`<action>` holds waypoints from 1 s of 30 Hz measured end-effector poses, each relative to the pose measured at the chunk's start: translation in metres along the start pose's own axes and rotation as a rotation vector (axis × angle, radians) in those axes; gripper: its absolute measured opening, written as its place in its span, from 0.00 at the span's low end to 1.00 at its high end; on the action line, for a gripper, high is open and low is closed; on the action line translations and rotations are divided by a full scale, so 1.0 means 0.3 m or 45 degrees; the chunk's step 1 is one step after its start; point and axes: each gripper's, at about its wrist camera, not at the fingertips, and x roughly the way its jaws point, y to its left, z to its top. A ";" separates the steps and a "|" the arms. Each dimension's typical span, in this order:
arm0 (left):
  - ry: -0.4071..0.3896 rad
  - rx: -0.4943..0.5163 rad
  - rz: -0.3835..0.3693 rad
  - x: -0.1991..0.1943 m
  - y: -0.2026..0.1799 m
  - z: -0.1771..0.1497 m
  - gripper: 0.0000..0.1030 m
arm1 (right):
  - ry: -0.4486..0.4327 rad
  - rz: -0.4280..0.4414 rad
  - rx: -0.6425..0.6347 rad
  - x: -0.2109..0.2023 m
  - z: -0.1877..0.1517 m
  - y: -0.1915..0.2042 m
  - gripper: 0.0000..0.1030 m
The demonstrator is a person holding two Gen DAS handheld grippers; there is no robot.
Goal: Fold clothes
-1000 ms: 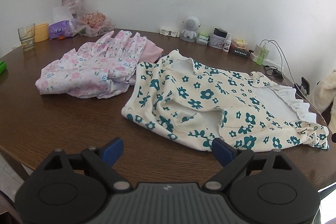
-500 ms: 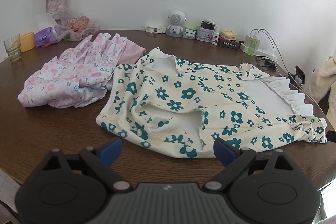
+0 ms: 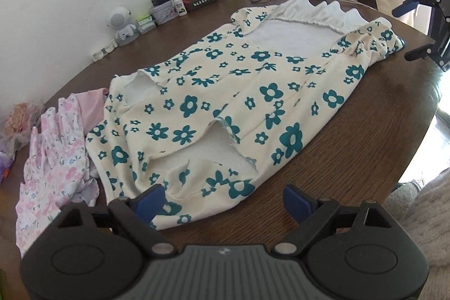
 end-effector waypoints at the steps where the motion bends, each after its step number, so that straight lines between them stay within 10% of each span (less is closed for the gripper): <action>1: 0.029 0.035 -0.036 0.013 -0.009 0.007 0.81 | 0.012 0.051 -0.017 0.014 0.012 -0.005 0.77; 13: 0.140 0.302 -0.058 0.071 -0.045 0.064 0.57 | 0.221 0.193 -0.314 0.151 0.083 -0.006 0.49; 20: 0.160 0.309 -0.108 0.102 -0.029 0.094 0.05 | 0.263 0.260 -0.268 0.192 0.113 -0.033 0.16; 30: 0.030 0.385 0.048 0.040 -0.071 0.068 0.02 | 0.201 0.170 -0.226 0.142 0.089 0.016 0.05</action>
